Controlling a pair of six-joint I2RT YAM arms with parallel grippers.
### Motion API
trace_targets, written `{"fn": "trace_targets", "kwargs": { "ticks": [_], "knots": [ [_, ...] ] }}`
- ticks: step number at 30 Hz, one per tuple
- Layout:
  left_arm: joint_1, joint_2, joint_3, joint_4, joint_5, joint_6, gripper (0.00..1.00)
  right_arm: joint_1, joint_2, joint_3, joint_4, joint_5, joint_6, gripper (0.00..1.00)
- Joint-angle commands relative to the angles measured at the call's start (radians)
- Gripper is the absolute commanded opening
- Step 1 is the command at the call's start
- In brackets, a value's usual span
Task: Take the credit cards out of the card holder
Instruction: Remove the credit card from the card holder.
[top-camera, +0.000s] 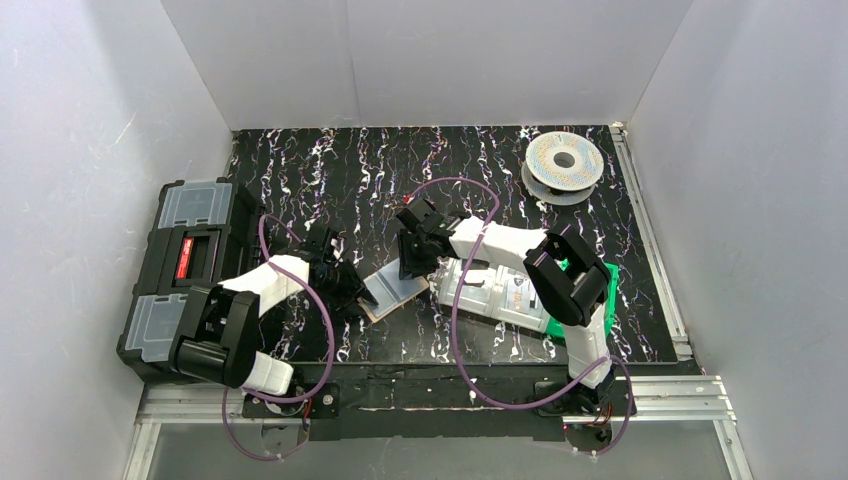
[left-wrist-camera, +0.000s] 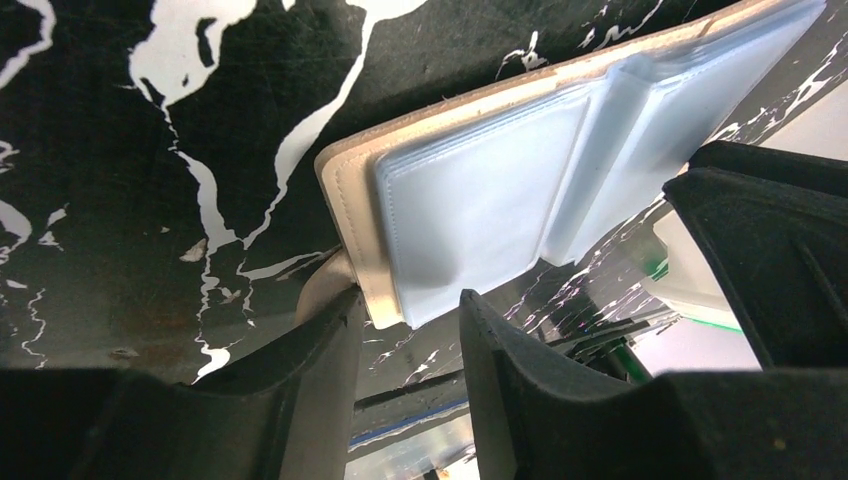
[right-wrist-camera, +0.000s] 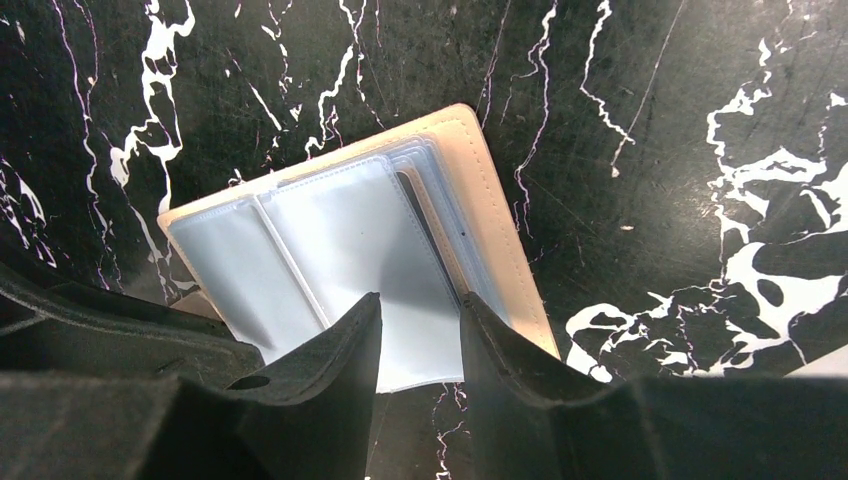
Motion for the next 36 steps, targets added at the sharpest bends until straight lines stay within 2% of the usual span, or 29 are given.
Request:
{"fn": "trace_targets", "kwargs": {
  "ticks": [1, 10, 25, 31, 34, 36],
  "knots": [
    [-0.005, 0.019, -0.017, 0.09, -0.013, -0.005, 0.4, 0.004, 0.044, -0.005, -0.024, -0.024, -0.012, 0.43],
    [-0.005, -0.071, -0.007, 0.062, -0.014, -0.003, 0.45, 0.013, 0.068, 0.011, -0.037, -0.053, -0.008, 0.43],
    [-0.005, 0.045, 0.012, 0.248, 0.041, -0.016, 0.48, 0.036, 0.1, 0.027, -0.046, -0.126, 0.005, 0.42],
    [-0.005, 0.06, 0.062, 0.235, 0.054, -0.01, 0.43, 0.036, 0.111, 0.014, -0.03, -0.173, 0.017, 0.42],
    [-0.007, 0.081, 0.113, 0.18, 0.048, 0.021, 0.37, 0.037, 0.114, 0.01, -0.024, -0.189, 0.02, 0.42],
    [-0.01, 0.102, 0.146, 0.142, 0.041, 0.047, 0.28, 0.036, 0.114, 0.011, -0.021, -0.199, 0.021, 0.42]
  ]
}}
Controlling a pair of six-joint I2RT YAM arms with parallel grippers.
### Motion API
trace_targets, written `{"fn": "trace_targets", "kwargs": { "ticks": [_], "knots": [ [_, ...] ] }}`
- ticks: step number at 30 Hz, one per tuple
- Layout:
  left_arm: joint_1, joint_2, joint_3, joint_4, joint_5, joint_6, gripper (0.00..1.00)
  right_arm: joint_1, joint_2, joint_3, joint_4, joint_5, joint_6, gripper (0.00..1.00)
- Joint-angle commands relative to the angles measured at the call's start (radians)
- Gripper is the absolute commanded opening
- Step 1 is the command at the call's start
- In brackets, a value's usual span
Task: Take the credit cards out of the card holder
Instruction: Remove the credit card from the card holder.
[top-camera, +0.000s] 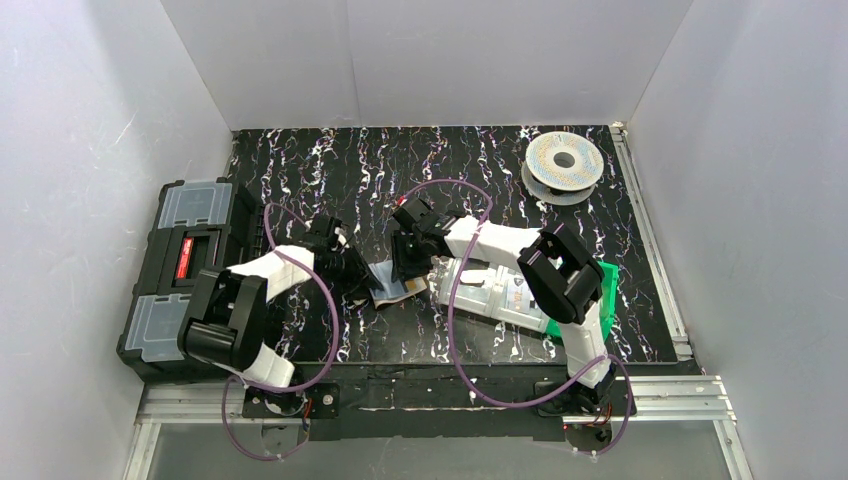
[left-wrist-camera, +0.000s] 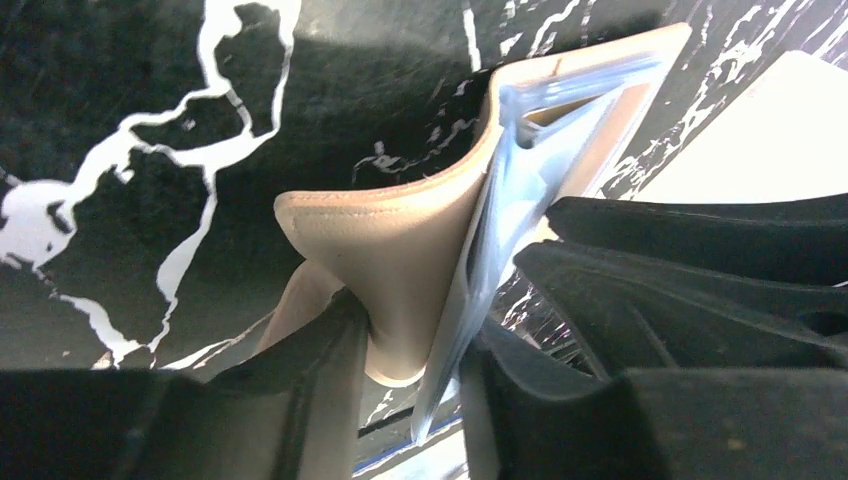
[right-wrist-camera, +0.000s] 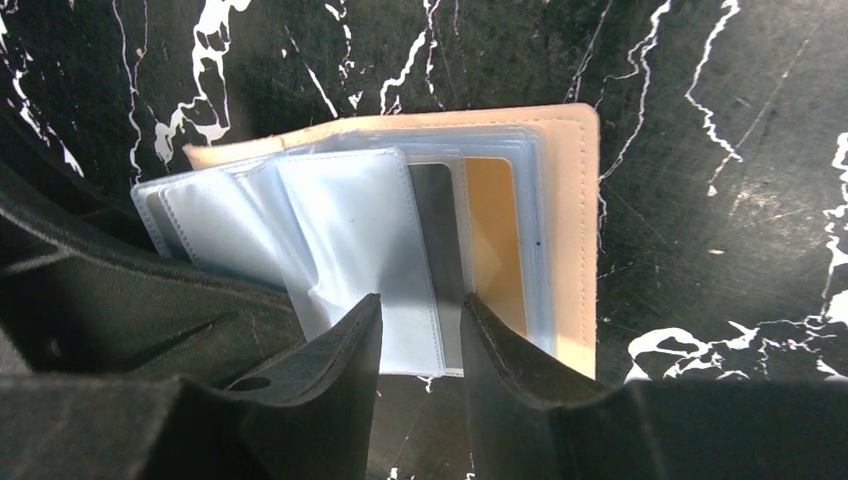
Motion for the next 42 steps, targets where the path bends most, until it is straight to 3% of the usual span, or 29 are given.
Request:
{"fn": "trace_targets", "kwargs": {
  "ticks": [1, 7, 16, 25, 28, 34, 39, 42],
  "knots": [
    [-0.013, 0.032, 0.107, -0.009, -0.016, 0.052, 0.24, 0.028, 0.074, -0.027, -0.025, -0.108, 0.018, 0.42],
    [-0.053, 0.051, 0.223, -0.201, -0.126, 0.136, 0.0, 0.029, 0.076, -0.03, 0.0, -0.168, 0.034, 0.42],
    [-0.059, -0.009, 0.347, -0.537, -0.367, 0.346, 0.0, 0.031, 0.022, -0.015, 0.01, -0.214, 0.043, 0.45],
    [-0.066, -0.024, 0.281, -0.57, -0.39, 0.38, 0.0, 0.025, -0.007, -0.041, 0.04, -0.135, 0.098, 0.72],
    [-0.071, -0.025, 0.287, -0.58, -0.387, 0.382, 0.0, 0.021, 0.004, -0.043, 0.073, -0.138, 0.111, 0.72],
    [-0.087, -0.031, 0.313, -0.597, -0.363, 0.38, 0.31, 0.021, 0.067, -0.003, 0.07, -0.134, 0.12, 0.56],
    [-0.096, -0.041, 0.315, -0.603, -0.339, 0.376, 0.44, 0.021, 0.092, -0.004, 0.074, -0.137, 0.128, 0.44],
    [-0.101, -0.056, 0.303, -0.601, -0.332, 0.368, 0.48, 0.021, 0.094, -0.011, 0.082, -0.143, 0.13, 0.42]
  ]
}}
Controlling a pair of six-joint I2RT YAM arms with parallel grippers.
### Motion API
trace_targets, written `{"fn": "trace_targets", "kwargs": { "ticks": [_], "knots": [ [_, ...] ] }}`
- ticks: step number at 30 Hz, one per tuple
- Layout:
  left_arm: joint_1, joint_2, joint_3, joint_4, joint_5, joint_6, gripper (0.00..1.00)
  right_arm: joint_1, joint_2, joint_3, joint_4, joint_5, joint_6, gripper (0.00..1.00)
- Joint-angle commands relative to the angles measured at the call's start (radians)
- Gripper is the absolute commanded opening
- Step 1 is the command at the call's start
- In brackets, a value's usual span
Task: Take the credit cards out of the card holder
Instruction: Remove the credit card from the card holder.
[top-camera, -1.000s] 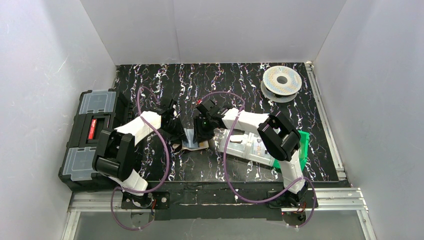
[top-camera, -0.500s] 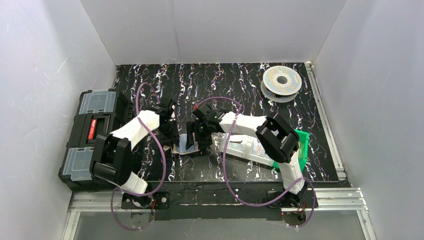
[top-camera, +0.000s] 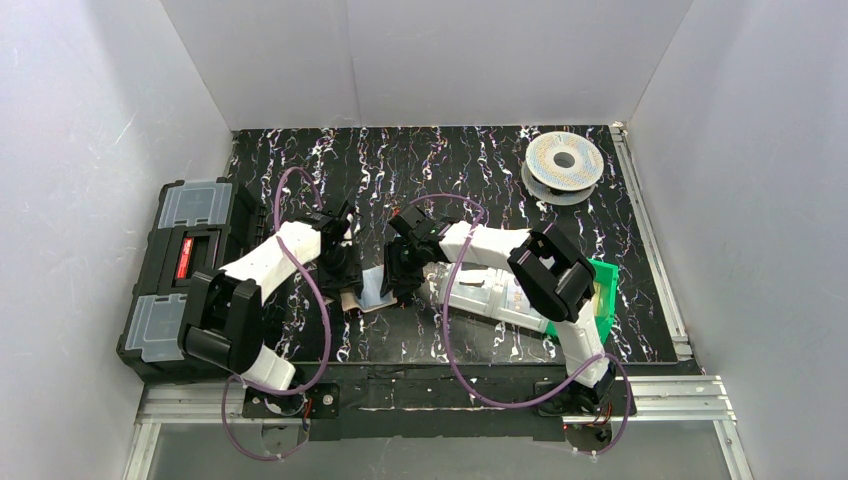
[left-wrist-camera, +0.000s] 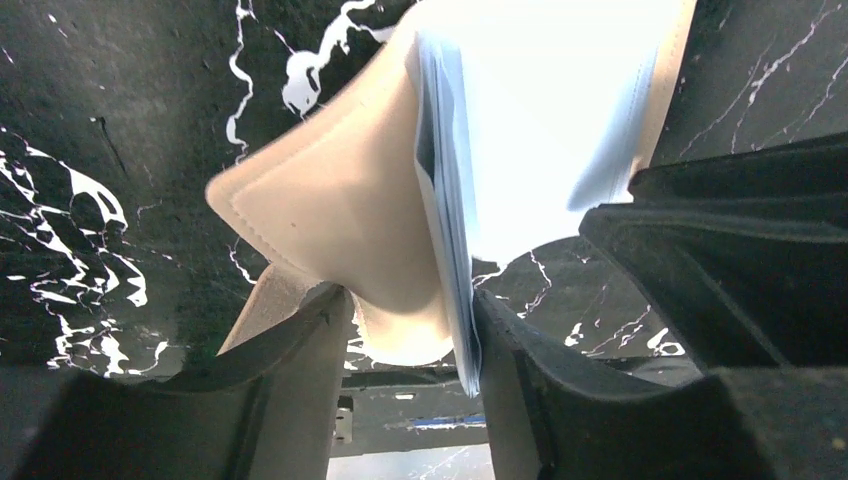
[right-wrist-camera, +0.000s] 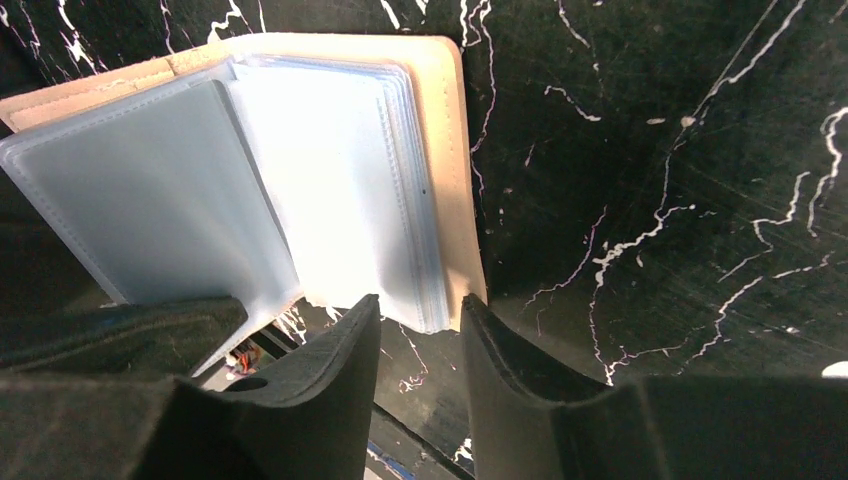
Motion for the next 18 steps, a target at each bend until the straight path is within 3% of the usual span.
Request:
{"fn": "trace_targets", "kwargs": {
  "ticks": [1, 10, 15, 18],
  "knots": [
    [-0.015, -0.06, 0.011, -0.03, 0.036, -0.001, 0.49, 0.006, 0.052, 0.0, 0.044, 0.041, -0.001, 0.42],
    [-0.019, -0.023, 0.009, 0.052, 0.134, -0.037, 0.57, 0.007, 0.045, -0.017, 0.064, 0.019, 0.007, 0.44],
    [-0.019, -0.012, 0.015, 0.074, 0.134, -0.054, 0.68, 0.006, -0.011, -0.055, 0.061, 0.056, 0.007, 0.53],
    [-0.018, -0.024, 0.017, 0.065, 0.112, -0.056, 0.76, 0.005, -0.05, -0.085, 0.057, 0.077, 0.013, 0.53]
  ]
}}
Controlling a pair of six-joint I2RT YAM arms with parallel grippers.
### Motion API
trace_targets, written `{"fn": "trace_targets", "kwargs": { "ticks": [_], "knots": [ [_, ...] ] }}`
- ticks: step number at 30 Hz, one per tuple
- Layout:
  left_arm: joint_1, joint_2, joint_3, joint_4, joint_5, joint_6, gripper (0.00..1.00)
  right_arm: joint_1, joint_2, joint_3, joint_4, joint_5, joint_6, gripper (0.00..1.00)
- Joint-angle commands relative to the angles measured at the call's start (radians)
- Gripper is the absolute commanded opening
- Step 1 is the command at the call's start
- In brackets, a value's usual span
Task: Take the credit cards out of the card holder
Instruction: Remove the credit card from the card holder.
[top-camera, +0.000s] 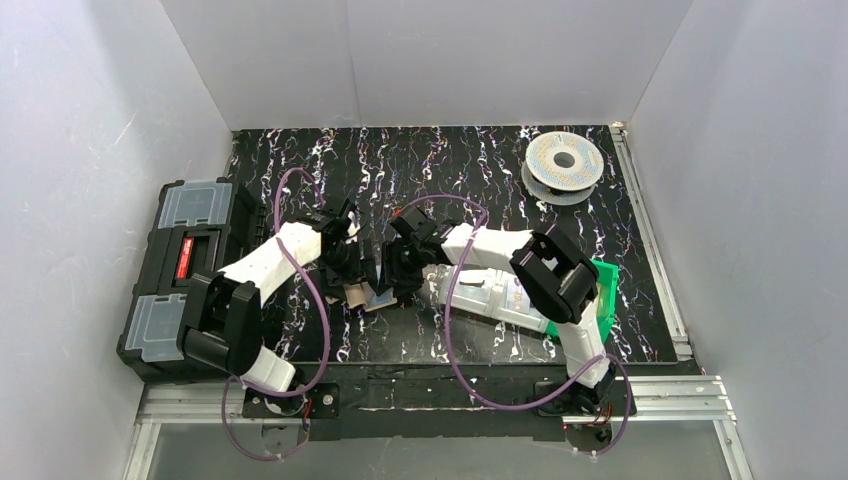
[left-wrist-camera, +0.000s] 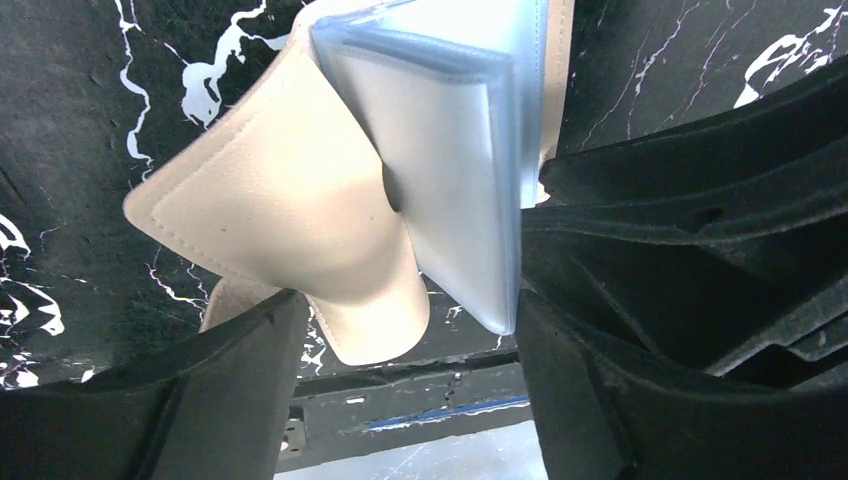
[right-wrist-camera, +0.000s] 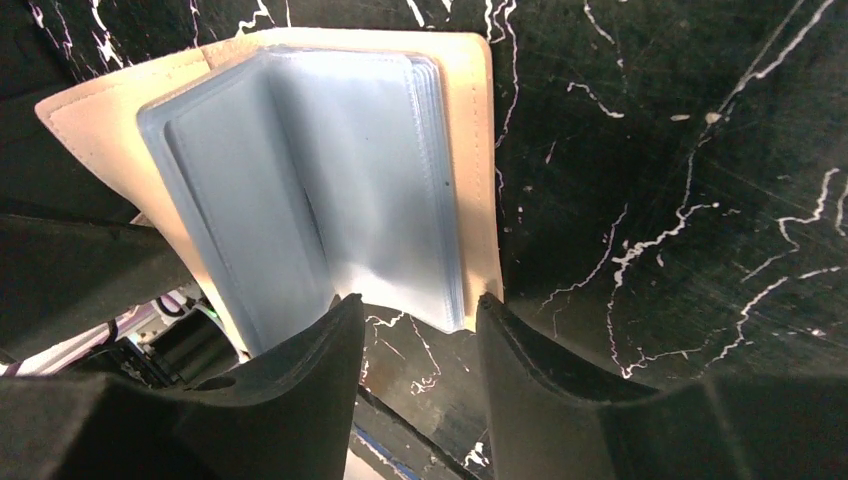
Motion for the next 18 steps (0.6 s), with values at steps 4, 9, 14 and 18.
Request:
{"fn": "trace_targets", "kwargs": {
  "ticks": [4, 9, 14, 18],
  "knots": [
    [-0.007, -0.046, 0.0, -0.014, -0.039, -0.011, 0.86, 0.004, -0.089, -0.092, 0.007, 0.121, 0.007, 0.54],
    [-0.006, -0.093, -0.037, -0.031, -0.079, -0.008, 0.9, 0.004, -0.124, -0.113, 0.003, 0.134, 0.01, 0.57],
    [-0.006, -0.129, -0.054, -0.062, -0.134, -0.003, 0.92, 0.002, -0.14, -0.115, -0.024, 0.16, 0.009, 0.57],
    [-0.006, -0.112, -0.058, -0.043, -0.104, 0.02, 0.91, -0.005, -0.185, -0.141, -0.019, 0.175, 0.012, 0.6]
  ]
}}
